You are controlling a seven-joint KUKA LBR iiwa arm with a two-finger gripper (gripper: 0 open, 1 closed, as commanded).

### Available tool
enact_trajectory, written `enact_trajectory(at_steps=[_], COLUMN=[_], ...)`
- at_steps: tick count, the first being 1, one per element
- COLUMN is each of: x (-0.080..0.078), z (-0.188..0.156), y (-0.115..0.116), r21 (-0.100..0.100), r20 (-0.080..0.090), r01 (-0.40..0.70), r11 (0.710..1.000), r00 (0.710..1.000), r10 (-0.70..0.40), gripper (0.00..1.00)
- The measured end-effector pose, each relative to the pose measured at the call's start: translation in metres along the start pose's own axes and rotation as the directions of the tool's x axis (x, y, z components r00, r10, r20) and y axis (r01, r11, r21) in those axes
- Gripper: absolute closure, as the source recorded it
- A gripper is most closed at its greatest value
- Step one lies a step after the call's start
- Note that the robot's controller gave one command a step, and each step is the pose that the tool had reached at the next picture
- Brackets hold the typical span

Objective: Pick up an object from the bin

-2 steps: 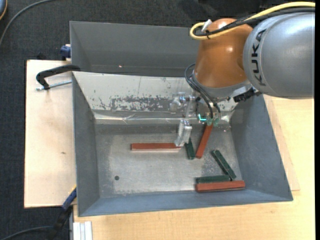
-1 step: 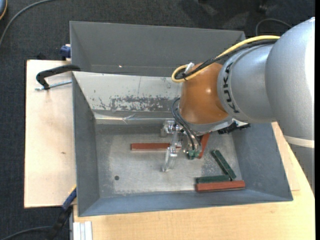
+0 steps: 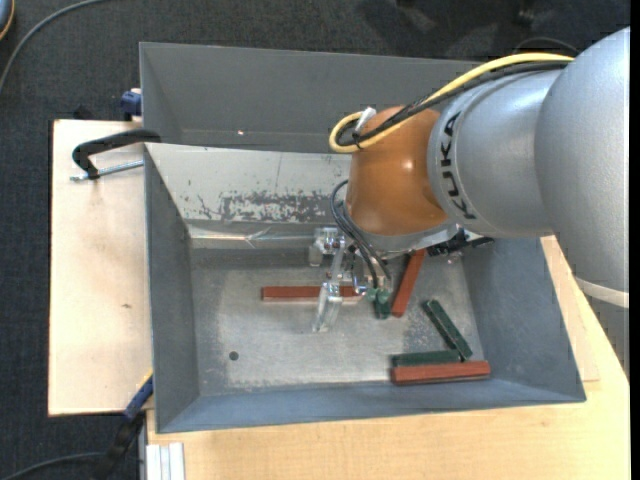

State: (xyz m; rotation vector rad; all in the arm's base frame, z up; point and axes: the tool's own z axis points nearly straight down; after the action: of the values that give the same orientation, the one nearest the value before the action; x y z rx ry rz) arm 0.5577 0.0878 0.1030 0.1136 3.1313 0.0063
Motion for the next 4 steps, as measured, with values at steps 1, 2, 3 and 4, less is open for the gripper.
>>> enact_trajectory(at_steps=[1,2,3,4], x=[-0.017,-0.006,-0.007,-0.007], z=[0.002,0.033,0.032,0.032], y=[-0.035,-0.032,-0.031,-0.031], r21=[0.004,0.004,0.004,0.003], r20=[-0.001,-0.01,-0.008,-0.008], r01=[-0.002,-0.14,-0.139,-0.139], r11=[1.0,0.99,0.99,0.99], r00=[1.0,0.99,0.99,0.99], r10=[0.002,0.14,0.139,0.139], gripper=[0.0,0.0,0.0,1.0])
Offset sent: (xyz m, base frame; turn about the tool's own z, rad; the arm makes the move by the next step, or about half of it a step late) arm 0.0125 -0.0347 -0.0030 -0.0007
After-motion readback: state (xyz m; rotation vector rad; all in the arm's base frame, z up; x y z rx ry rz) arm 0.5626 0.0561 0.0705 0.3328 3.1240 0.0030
